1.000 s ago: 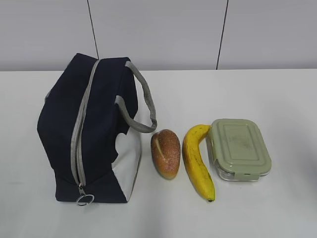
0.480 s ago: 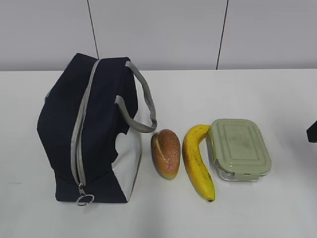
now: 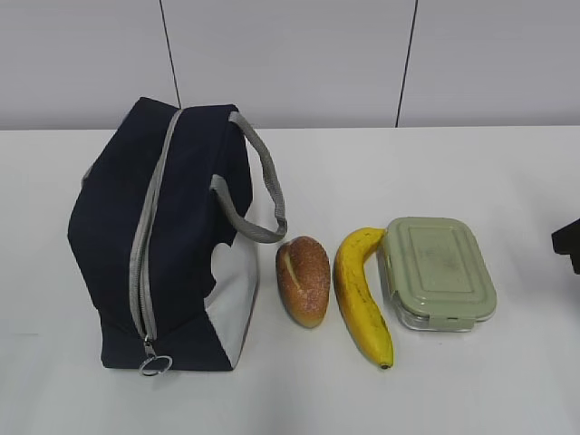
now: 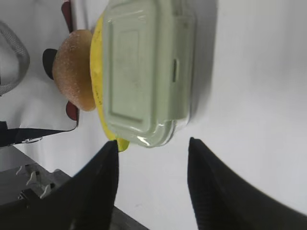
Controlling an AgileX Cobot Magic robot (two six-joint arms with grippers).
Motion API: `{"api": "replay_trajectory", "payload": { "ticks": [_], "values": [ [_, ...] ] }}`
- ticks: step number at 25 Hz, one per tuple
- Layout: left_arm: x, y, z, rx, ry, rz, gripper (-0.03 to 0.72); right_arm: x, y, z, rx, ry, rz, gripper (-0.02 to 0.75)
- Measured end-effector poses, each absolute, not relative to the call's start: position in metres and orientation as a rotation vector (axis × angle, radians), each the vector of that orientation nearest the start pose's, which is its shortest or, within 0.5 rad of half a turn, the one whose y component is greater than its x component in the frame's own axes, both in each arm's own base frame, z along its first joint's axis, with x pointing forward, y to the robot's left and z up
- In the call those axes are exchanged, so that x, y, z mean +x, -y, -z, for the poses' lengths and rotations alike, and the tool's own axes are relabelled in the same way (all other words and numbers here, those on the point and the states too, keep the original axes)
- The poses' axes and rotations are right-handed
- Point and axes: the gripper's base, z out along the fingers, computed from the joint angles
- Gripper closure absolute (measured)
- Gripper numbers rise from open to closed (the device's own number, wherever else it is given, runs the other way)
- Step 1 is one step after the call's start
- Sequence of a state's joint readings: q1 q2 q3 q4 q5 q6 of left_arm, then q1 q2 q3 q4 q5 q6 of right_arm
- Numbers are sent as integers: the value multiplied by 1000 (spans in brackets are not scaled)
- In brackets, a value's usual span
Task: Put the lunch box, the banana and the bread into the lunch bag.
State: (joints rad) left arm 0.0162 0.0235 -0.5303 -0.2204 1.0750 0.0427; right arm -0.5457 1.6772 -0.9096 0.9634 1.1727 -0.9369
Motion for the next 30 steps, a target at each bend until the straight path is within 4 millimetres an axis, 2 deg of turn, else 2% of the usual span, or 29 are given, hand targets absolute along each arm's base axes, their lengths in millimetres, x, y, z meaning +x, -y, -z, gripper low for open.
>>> {"api": "replay_trajectory", "payload": {
  "ticks": [3, 7, 14, 20, 22, 26, 30],
  "values": [
    [-6, 18, -286, 40, -2039, 227, 449, 278, 95, -179, 205, -2571, -1111, 375],
    [-6, 18, -286, 40, -2039, 227, 449, 291, 104, -165, 217, -2577, -1136, 377],
    [-6, 18, -286, 40, -2040, 227, 449, 310, 115, -164, 219, -2538, -1126, 377],
    [-6, 18, -286, 40, -2040, 227, 449, 312, 116, -165, 224, -2532, -1124, 370],
    [-6, 18, -286, 40, -2040, 227, 449, 312, 115, -165, 227, -2533, -1126, 328],
    [-6, 18, -286, 40, -2040, 227, 449, 316, 105, -159, 201, -2555, -1154, 181],
    [-6, 18, -286, 40, -2040, 227, 449, 324, 90, -149, 147, -2592, -1193, 142]
  ]
}}
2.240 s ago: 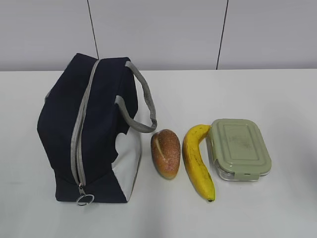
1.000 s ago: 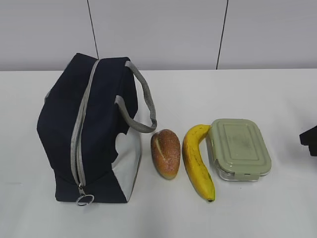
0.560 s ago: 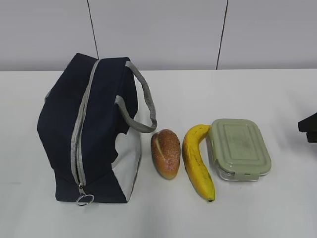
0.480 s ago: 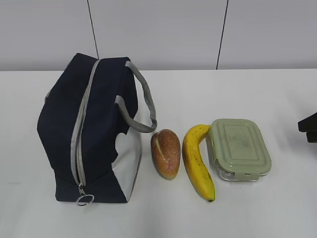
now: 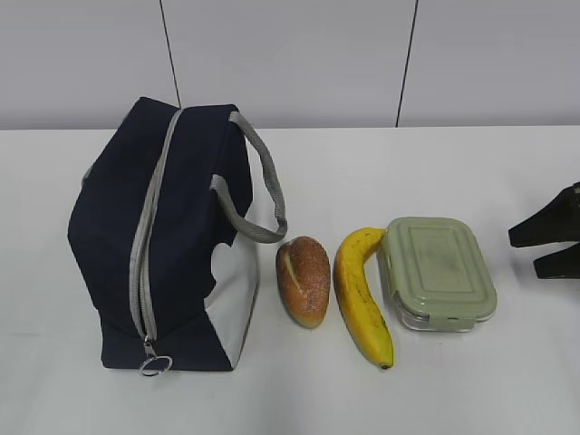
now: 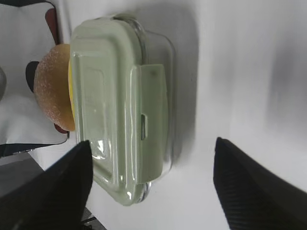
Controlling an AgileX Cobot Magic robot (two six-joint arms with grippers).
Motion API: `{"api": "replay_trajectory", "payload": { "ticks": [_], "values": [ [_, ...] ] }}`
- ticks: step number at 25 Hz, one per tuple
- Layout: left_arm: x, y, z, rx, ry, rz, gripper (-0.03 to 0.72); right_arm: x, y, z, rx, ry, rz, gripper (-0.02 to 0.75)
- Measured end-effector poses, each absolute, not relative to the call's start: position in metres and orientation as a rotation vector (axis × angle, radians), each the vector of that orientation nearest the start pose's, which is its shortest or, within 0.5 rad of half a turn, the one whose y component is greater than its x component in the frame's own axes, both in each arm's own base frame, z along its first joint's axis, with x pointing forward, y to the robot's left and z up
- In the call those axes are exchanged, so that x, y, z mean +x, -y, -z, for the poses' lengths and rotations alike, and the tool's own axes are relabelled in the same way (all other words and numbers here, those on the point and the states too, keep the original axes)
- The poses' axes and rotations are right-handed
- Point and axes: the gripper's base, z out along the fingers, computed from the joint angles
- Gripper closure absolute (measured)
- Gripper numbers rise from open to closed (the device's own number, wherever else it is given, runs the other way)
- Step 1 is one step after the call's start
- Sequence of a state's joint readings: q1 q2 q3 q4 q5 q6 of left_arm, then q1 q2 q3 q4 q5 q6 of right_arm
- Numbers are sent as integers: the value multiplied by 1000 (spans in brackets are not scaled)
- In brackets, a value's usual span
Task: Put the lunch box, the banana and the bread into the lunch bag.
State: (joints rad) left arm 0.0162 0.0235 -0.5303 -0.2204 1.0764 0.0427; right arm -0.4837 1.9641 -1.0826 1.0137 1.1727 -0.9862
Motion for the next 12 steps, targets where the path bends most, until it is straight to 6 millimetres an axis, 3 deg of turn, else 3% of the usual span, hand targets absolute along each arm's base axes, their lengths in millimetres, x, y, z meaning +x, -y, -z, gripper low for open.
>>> {"api": "replay_trajectory", "payload": {
  "ticks": [12],
  "values": [
    [-6, 18, -286, 40, -2041, 226, 449, 343, 63, -122, 74, -2645, -1279, 148]
  ]
}}
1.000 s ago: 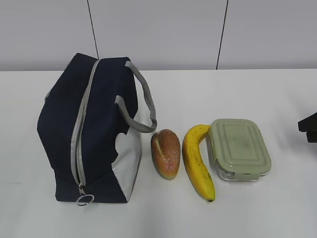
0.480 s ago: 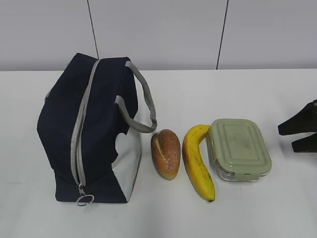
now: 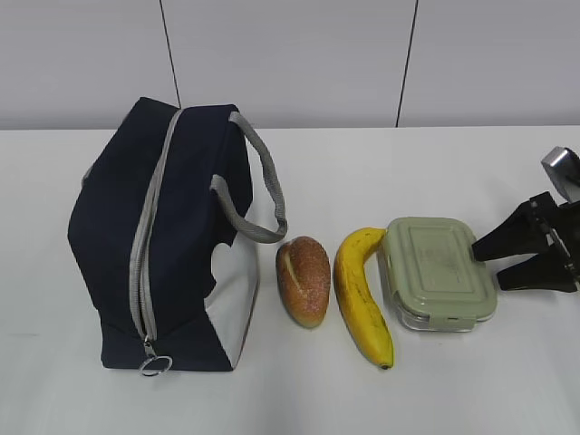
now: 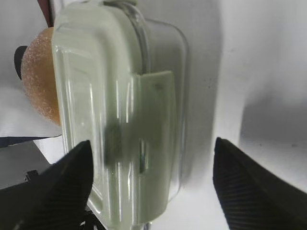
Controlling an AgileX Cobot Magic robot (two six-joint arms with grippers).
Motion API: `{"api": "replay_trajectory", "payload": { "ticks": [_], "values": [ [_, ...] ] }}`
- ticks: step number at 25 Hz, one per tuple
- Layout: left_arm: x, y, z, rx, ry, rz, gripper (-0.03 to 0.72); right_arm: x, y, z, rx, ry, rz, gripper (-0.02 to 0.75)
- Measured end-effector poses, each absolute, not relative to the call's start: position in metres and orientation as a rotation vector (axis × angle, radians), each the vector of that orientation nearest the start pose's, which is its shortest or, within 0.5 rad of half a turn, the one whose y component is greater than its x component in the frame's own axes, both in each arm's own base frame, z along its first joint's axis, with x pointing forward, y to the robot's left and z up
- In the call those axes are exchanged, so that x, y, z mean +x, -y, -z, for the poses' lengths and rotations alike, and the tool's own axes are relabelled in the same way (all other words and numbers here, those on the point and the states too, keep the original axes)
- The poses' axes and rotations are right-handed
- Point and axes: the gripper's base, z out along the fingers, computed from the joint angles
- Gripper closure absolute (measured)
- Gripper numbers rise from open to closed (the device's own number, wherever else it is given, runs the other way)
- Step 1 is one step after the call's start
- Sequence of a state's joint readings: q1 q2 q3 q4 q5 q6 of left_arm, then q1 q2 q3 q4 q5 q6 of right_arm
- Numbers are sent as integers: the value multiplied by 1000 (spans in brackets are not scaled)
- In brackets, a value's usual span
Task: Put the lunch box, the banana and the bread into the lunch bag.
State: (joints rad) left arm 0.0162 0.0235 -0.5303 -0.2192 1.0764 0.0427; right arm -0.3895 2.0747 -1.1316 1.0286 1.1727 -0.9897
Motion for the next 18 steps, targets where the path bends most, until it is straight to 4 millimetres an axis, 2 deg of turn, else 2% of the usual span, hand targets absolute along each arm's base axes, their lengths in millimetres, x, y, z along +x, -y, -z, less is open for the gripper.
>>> {"api": "replay_trajectory", "payload": {
  "ticks": [7, 18],
  "values": [
    [-6, 18, -286, 40, -2041, 226, 449, 348, 48, -114, 71, -2644, -1332, 148],
    [-6, 18, -286, 40, -2041, 226, 449, 349, 44, -114, 65, -2635, -1340, 149]
  ]
}}
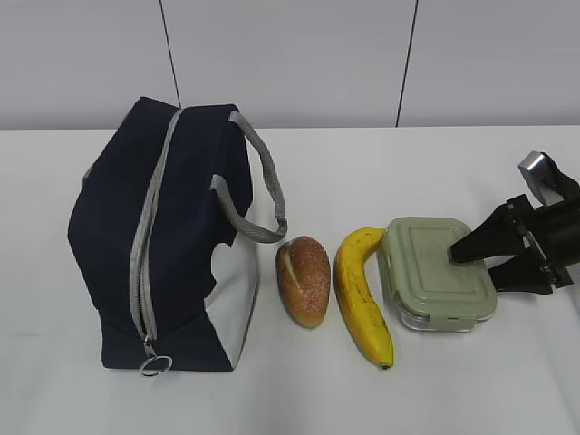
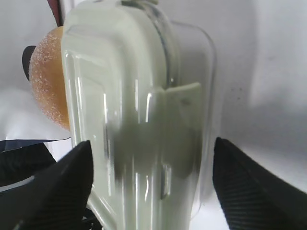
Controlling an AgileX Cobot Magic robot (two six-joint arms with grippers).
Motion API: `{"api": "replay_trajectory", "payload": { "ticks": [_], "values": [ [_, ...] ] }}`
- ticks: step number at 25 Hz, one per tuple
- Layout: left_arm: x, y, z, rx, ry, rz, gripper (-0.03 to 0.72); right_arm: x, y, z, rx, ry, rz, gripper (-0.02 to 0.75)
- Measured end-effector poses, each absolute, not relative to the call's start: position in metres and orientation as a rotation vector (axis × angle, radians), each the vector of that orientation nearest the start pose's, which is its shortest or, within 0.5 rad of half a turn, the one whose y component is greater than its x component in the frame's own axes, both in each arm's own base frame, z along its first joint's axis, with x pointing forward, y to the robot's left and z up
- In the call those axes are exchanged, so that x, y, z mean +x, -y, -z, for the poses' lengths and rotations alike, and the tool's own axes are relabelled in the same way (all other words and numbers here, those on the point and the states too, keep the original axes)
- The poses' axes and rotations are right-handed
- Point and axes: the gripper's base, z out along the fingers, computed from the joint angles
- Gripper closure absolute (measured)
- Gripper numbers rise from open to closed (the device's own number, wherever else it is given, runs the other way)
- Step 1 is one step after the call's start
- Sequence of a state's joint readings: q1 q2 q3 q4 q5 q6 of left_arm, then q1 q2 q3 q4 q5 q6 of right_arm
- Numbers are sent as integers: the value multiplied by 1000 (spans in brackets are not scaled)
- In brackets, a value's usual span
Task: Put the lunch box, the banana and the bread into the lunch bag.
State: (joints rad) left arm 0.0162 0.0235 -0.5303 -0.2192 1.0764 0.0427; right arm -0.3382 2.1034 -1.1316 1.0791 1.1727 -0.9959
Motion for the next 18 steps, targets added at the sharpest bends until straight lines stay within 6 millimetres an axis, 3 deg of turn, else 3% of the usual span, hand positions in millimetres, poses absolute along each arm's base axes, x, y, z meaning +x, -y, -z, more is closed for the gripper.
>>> {"api": "replay_trajectory", "payload": {
  "ticks": [18],
  "values": [
    [-6, 17, -286, 40, -2041, 223, 449, 350, 41, -114, 49, -2639, -1341, 150]
  ]
}}
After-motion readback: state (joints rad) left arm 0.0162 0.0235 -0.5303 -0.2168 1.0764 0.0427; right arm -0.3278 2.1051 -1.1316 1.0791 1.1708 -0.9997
